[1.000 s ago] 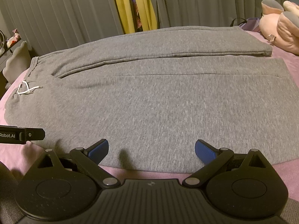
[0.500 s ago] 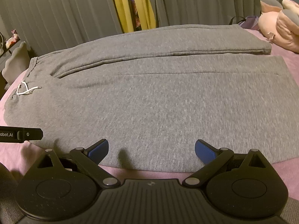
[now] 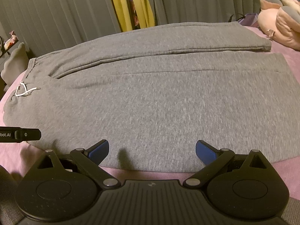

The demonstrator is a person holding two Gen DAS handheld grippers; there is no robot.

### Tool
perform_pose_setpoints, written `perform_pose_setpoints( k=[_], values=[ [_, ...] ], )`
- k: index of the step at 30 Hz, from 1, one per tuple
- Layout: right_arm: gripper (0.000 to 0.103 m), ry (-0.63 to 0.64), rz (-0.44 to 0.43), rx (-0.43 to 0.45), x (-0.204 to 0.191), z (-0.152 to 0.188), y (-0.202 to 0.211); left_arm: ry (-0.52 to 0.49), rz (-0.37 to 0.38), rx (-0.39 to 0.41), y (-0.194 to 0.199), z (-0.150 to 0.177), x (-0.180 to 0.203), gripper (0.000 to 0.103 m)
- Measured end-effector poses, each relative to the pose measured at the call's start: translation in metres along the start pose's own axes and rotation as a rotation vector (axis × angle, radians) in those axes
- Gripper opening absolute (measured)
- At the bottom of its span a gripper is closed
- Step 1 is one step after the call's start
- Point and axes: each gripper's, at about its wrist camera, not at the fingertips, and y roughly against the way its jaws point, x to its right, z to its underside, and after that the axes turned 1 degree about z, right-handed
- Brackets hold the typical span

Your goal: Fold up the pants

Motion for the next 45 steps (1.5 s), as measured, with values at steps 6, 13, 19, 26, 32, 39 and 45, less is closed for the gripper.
perform_pose_setpoints(
  k=[6,13,19,26,32,39,45],
  values=[
    [0.099,-0.038,-0.011,-0.014,0.006,-0.003,-0.004,0.027,0.009,-0.011,-0.002,-0.002,-0.004,0.103],
    [0.099,-0.033,-0.009,-0.024,0.008,-0.010,-0.008,0.068,0.030,0.005,0.000,-0.004,-0.011,0.103],
    [0.099,-0.016,0.057,-0.006,0.016,-0.023,-0.014,0.157,0.036,0.076,0.006,-0.010,-0.024,0.103],
    [0.099,-0.049,0.163,-0.078,0.030,-0.030,-0.051,0.262,0.038,0.115,-0.001,-0.046,-0.036,0.103],
    [0.099,-0.098,0.169,-0.019,0.037,-0.025,-0.055,0.421,0.026,0.233,-0.020,-0.104,-0.039,0.103],
    [0.099,-0.075,0.180,-0.032,0.031,-0.037,-0.062,0.578,-0.179,0.290,-0.089,-0.119,-0.069,0.103],
    [0.099,-0.169,0.057,0.047,0.045,-0.134,-0.082,0.632,-0.344,0.449,-0.093,-0.118,-0.113,0.103]
  ],
)
